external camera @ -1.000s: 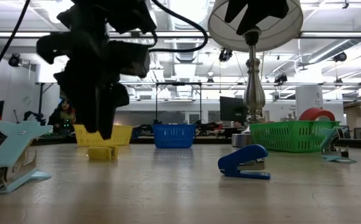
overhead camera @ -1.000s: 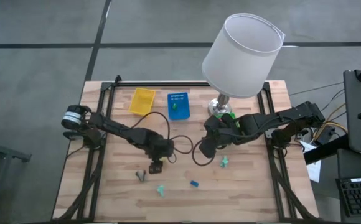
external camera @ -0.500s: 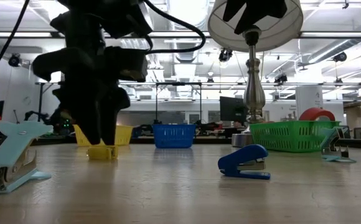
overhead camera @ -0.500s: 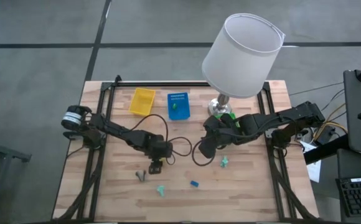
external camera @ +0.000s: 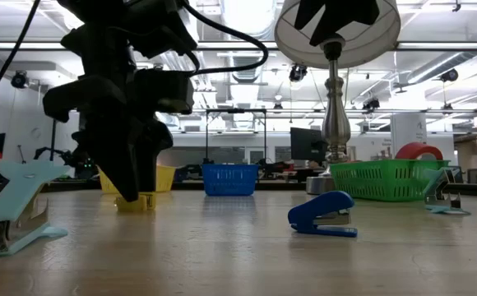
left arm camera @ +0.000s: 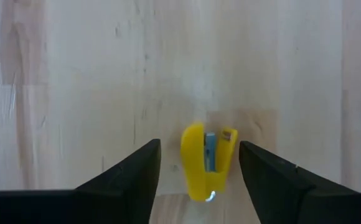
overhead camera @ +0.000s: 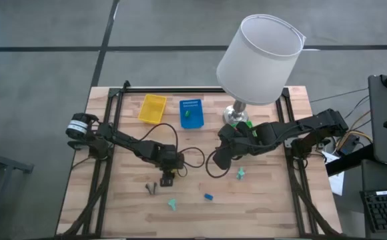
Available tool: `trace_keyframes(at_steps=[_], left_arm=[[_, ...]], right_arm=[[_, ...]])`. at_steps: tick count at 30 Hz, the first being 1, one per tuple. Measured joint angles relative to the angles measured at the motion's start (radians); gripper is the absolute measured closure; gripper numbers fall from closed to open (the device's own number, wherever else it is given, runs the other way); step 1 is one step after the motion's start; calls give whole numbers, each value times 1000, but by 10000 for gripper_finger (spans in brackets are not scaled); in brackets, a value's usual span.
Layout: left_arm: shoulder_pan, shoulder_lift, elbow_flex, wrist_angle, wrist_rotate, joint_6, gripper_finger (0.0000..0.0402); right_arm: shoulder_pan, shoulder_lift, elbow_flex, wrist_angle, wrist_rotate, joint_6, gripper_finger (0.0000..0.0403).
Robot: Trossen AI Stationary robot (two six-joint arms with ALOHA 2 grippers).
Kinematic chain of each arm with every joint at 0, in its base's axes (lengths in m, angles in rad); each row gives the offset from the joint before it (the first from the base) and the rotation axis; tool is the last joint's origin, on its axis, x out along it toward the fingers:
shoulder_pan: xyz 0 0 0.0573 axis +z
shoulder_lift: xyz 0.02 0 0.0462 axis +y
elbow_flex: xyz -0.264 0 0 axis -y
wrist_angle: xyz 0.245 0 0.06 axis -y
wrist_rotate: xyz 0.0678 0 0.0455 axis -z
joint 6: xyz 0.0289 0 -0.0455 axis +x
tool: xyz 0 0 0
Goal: Pick and place Stapler, Stapler remover, tape
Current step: Put the yellow small stapler into the blue bin
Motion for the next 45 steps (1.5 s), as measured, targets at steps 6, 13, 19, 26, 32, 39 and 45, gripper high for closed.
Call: trace_keyframes(at_steps=[6,13,19,26,32,39,45], left_arm=[[0,0,-22,39,-31,60,225],[0,-2,-65,77,-33,63,264],[15,-2,-65,95,-35,16,285],[55,0,-4,92,-78,-8,310],[121,0,71,92,-143,48,306],[279,0,139,92,-200,114,309],[450,0,171,91,-199,53,306]], right_arm=[[0,0,0,12,3,-3,184],[0,0,0,23,5,-3,184],[0,0,0,23,7,-9,184],[0,0,0,23,8,-11,184],[0,0,0,22,7,-22,184],[2,0,0,21,7,-21,184],[9,0,0,20,6,-17,184]])
